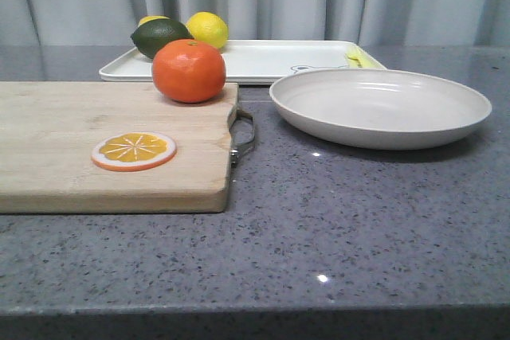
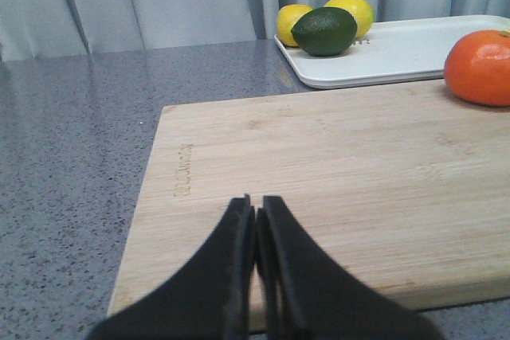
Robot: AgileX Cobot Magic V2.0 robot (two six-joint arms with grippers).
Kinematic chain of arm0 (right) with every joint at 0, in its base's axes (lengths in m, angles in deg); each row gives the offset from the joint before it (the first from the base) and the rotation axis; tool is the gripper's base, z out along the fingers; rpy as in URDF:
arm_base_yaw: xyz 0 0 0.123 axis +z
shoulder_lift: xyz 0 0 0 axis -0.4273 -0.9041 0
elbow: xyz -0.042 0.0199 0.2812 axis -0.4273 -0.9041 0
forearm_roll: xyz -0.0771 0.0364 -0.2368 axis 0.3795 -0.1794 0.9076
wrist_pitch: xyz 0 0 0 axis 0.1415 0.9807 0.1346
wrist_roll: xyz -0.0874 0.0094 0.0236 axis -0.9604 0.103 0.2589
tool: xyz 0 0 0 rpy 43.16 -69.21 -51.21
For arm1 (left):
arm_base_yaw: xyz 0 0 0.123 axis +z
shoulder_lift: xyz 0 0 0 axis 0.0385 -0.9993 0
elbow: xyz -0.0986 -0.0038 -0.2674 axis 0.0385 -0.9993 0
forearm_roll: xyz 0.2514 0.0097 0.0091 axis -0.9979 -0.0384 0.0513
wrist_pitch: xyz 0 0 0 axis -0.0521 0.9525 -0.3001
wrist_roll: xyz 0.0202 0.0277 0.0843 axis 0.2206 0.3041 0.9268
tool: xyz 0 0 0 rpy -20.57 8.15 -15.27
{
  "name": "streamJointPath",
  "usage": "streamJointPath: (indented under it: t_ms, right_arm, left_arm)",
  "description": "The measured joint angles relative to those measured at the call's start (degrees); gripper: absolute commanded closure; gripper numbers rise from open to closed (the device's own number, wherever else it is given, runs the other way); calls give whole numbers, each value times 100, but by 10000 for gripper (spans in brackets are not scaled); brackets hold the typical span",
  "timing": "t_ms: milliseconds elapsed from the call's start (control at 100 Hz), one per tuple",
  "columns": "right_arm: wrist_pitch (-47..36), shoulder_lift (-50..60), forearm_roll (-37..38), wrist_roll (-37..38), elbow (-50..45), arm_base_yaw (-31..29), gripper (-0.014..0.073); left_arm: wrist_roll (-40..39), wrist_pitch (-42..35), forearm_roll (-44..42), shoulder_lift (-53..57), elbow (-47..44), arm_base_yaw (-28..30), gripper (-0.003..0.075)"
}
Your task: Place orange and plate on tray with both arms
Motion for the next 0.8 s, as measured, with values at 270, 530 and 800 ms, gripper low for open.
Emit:
streamJointPath:
  t_ms: [270, 530, 800]
  right_arm:
    - [-419, 0, -806, -4, 311, 0, 695]
    - [1611, -308, -1056, -4, 1884, 0, 695]
    - [3366, -1479, -1116, -4, 3441, 0, 695]
  left_arm:
    - [-50, 28, 793, 0, 140, 0, 740]
    - [-54, 438, 817, -34, 1454, 0, 741]
    - [387, 2098, 806, -999, 2847, 0, 740]
